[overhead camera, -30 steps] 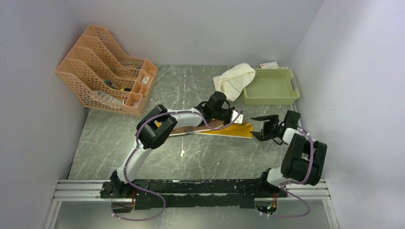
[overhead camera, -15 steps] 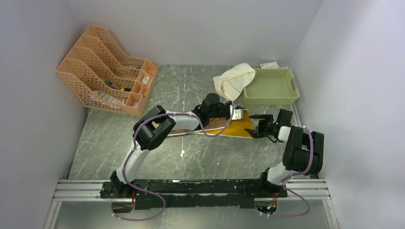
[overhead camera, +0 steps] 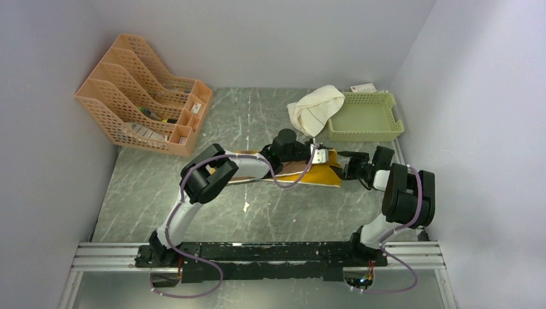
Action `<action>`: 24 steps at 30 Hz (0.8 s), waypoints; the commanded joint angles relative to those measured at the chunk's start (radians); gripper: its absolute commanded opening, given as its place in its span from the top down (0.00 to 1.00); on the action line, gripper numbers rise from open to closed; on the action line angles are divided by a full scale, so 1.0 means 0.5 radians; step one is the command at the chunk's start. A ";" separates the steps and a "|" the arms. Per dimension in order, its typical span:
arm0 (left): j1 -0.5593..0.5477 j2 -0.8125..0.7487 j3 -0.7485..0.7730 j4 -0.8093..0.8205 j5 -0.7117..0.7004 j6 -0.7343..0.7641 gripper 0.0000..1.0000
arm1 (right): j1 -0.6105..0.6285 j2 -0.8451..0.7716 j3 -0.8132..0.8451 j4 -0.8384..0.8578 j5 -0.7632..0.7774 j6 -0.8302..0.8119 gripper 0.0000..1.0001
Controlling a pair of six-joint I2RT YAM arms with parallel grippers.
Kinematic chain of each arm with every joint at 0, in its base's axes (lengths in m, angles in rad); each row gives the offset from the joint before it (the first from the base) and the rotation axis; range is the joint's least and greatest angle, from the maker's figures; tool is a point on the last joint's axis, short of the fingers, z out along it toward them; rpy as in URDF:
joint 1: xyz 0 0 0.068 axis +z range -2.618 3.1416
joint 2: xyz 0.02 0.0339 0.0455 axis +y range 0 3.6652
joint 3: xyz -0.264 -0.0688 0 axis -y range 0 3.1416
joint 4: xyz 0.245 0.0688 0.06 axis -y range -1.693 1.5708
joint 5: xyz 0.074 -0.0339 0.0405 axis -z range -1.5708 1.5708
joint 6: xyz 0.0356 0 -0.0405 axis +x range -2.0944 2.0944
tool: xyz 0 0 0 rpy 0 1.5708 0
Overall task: Roll the towels
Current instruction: Fold the towel at the center of the board.
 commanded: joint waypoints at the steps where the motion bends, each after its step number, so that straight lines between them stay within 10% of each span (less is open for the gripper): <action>1: -0.045 -0.063 -0.049 0.075 0.043 -0.030 0.93 | 0.009 0.127 0.030 0.116 -0.034 0.143 0.43; 24: -0.097 -0.038 -0.166 0.062 0.092 -0.101 0.93 | -0.056 0.491 0.066 0.508 -0.173 0.335 0.38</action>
